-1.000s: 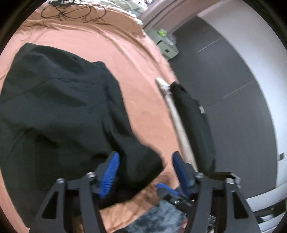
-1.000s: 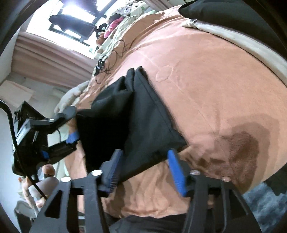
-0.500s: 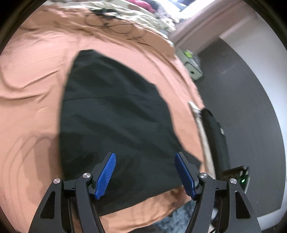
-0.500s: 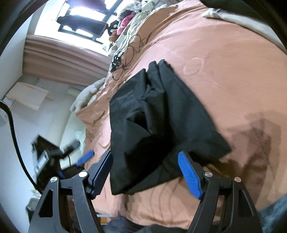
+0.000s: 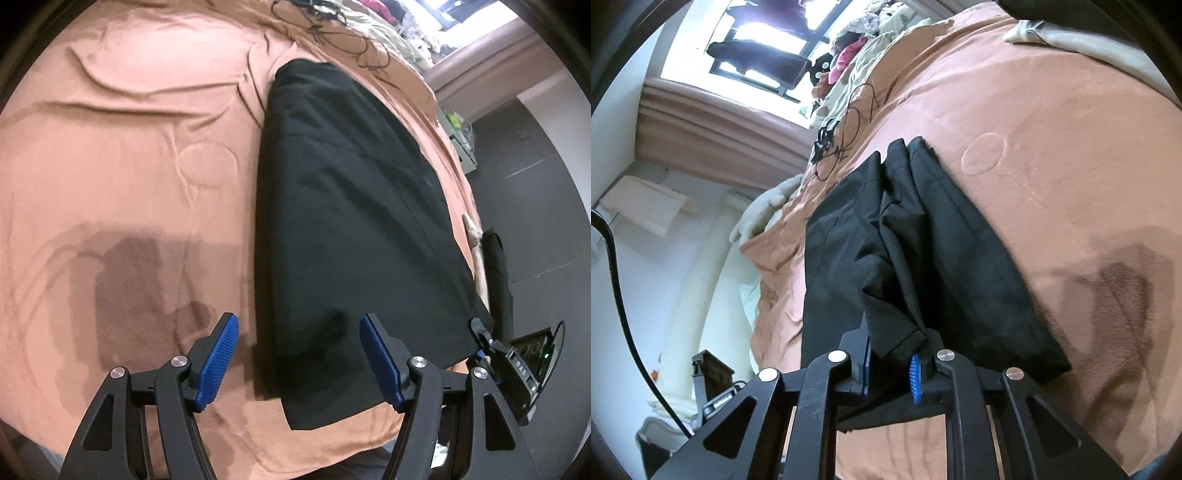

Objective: Fold large clothes

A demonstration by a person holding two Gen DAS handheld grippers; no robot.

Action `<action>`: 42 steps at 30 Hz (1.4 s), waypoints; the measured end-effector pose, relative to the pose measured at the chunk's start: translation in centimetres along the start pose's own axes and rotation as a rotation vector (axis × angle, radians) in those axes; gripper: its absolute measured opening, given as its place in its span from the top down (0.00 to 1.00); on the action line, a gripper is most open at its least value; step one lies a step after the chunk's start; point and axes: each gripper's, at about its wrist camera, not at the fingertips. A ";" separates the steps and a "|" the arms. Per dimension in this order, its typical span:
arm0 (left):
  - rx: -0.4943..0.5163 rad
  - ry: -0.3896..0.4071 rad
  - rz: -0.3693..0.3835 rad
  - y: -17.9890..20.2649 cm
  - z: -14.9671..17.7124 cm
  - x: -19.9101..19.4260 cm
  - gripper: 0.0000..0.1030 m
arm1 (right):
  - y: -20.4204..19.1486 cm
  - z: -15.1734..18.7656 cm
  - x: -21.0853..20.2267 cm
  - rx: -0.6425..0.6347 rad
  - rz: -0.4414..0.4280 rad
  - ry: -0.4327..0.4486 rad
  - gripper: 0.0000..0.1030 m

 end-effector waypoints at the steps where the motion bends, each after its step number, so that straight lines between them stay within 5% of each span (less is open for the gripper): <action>1: -0.001 -0.006 0.006 0.1 0.1 0.3 0.41 | 0.2 0.1 -0.2 0.002 0.002 0.001 0.86; 5: 0.015 -0.032 0.047 0.9 0.1 1.4 0.59 | 1.2 0.1 -1.1 0.017 0.018 0.018 0.88; 17: 0.091 -0.032 0.050 3.7 -0.2 2.1 0.60 | 3.9 0.4 -2.6 0.051 0.071 0.014 0.86; 22: 0.105 -0.020 0.026 3.1 0.0 2.6 0.59 | 3.4 -0.2 -3.0 0.028 0.136 -0.005 0.55; 24: 0.091 -0.021 0.029 2.8 -0.1 2.6 0.59 | 3.4 -0.6 -2.9 0.026 0.153 -0.019 0.31; 25: 0.088 -0.022 0.031 2.9 -0.1 2.7 0.59 | 3.5 -0.9 -2.6 0.024 0.151 -0.032 0.30; 32: 0.092 -0.023 0.018 3.1 0.4 3.3 0.53 | 4.4 -1.5 -0.2 0.001 0.156 -0.081 0.30; 34: 0.091 -0.023 0.018 3.0 0.4 3.5 0.53 | 4.6 -1.3 -0.2 0.009 0.126 -0.092 0.46; 35: 0.092 -0.022 0.020 3.0 0.5 3.6 0.53 | 5.1 -1.1 0.0 0.048 0.065 -0.120 0.66; 42: 0.129 -0.014 0.006 3.0 0.7 2.8 0.71 | 3.6 0.9 -1.1 0.013 0.064 -0.098 0.79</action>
Point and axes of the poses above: each gripper's, at about its wrist camera, not at the fingertips, and x roughly the way its jaws point, y to its right, z to its underside, and after that the axes turned 2 degrees about -z, right-handed
